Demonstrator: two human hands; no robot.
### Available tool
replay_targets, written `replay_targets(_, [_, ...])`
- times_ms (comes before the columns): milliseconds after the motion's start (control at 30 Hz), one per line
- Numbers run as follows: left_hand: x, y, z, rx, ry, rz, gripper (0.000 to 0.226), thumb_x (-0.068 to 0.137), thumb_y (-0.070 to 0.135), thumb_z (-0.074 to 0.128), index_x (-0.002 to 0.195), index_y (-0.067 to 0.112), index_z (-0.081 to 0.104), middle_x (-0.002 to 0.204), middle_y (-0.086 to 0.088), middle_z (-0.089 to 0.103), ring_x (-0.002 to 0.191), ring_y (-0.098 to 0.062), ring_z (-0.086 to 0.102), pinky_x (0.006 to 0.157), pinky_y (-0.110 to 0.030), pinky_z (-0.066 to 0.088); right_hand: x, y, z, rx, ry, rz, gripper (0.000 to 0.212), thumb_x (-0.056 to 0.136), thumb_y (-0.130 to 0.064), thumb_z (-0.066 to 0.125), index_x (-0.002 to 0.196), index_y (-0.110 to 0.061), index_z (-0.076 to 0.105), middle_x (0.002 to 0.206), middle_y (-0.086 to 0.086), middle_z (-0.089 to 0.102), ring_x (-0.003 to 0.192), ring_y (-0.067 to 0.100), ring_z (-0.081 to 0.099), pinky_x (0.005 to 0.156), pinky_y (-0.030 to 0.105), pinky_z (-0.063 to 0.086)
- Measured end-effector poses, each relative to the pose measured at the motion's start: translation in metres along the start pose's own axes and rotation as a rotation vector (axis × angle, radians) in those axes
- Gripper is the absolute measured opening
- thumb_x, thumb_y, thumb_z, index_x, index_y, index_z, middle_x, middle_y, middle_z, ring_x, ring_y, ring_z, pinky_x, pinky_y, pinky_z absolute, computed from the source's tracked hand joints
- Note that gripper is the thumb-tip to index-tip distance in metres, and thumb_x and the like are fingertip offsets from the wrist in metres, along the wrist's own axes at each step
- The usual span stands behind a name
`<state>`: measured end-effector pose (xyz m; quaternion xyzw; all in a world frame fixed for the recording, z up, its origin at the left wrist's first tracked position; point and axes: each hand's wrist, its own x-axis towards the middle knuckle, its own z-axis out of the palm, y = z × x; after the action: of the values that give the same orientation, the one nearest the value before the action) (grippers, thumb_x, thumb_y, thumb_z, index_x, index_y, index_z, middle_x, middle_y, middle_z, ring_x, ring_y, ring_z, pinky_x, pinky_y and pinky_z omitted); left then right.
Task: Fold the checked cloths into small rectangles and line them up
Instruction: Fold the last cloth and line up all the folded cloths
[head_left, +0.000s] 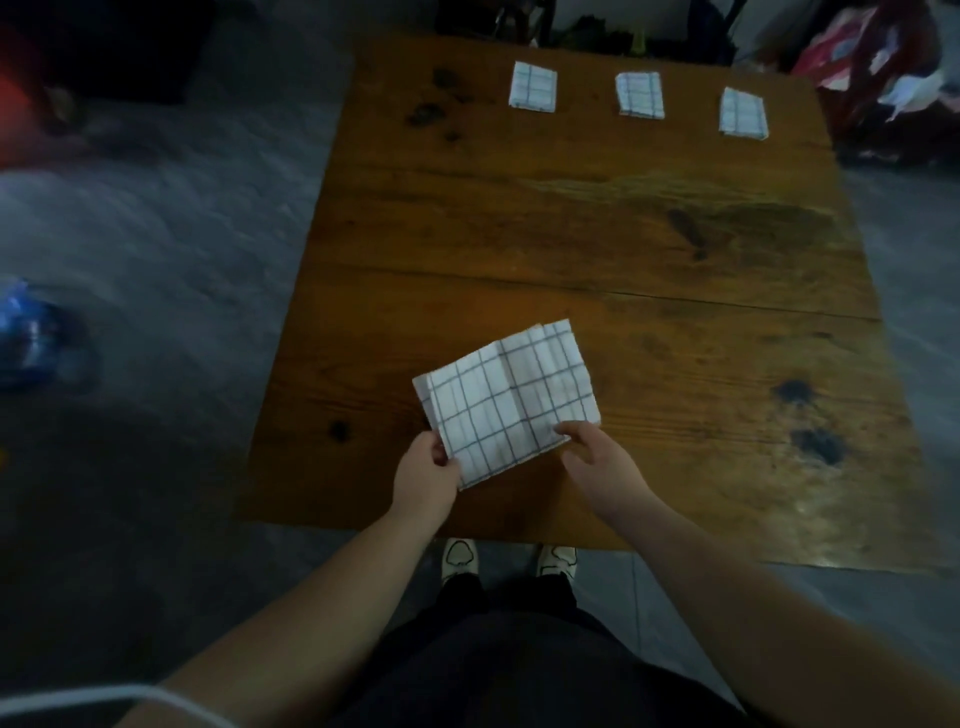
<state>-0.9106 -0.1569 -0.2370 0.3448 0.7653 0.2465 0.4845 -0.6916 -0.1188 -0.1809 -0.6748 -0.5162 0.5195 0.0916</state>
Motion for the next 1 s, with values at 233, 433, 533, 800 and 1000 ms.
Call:
replay_targets(233, [0.000,-0.016,-0.038,-0.137,0.143,-0.088,0.065,0.094,0.004,0.066,0.150,0.022,0.037,0.126,0.006,0.052,0.102,-0.008,0.056,0.081,-0.022,0.047,0.016,0.002,0.021,-0.636,-0.102,-0.235,0.054,0.101,-0.017,0.048,0.153,-0.023,0.039,0.159,-0.003,0.038,0.148,0.017,0.030,0.120,0.037,0.030])
replay_targets(433, [-0.026,-0.022,-0.037,0.307,0.100,0.250,0.055,0.097,0.014,0.061,0.148,0.020,0.041,0.150,0.000,0.042,0.135,-0.014,0.043,0.112,-0.032,0.042,-0.002,0.013,0.056,-0.990,0.009,-0.377,0.060,0.094,-0.028,0.049,0.152,-0.027,0.036,0.158,-0.006,0.037,0.147,0.019,0.030,0.118,0.047,0.028])
replay_targets(533, [-0.042,-0.029,-0.020,0.572,-0.006,0.472,0.055,0.102,0.021,0.050,0.155,0.017,0.033,0.162,-0.004,0.029,0.151,-0.019,0.022,0.123,-0.032,0.020,-0.001,0.024,0.058,-1.010,-0.024,-0.337,0.066,0.097,-0.030,0.046,0.159,-0.031,0.022,0.168,-0.006,0.018,0.156,0.019,0.009,0.125,0.053,0.011])
replay_targets(800, [-0.036,-0.044,0.008,1.006,-0.193,0.520,0.075,0.105,0.050,0.030,0.162,0.012,-0.001,0.170,-0.009,-0.005,0.156,-0.025,-0.013,0.127,-0.044,-0.001,-0.010,0.048,0.050,-1.006,-0.009,-0.276,0.066,0.104,-0.041,0.032,0.163,-0.031,0.004,0.171,-0.004,0.001,0.157,0.018,-0.002,0.126,0.052,0.003])
replay_targets(1000, [-0.037,-0.044,0.009,1.080,-0.188,0.518,0.078,0.104,0.053,0.029,0.162,0.013,-0.005,0.170,-0.011,-0.009,0.155,-0.028,-0.014,0.126,-0.049,-0.001,-0.015,0.057,0.050,-0.972,-0.006,-0.266,0.067,0.105,-0.043,0.030,0.163,-0.029,0.000,0.171,-0.005,-0.005,0.157,0.017,-0.007,0.127,0.050,0.000])
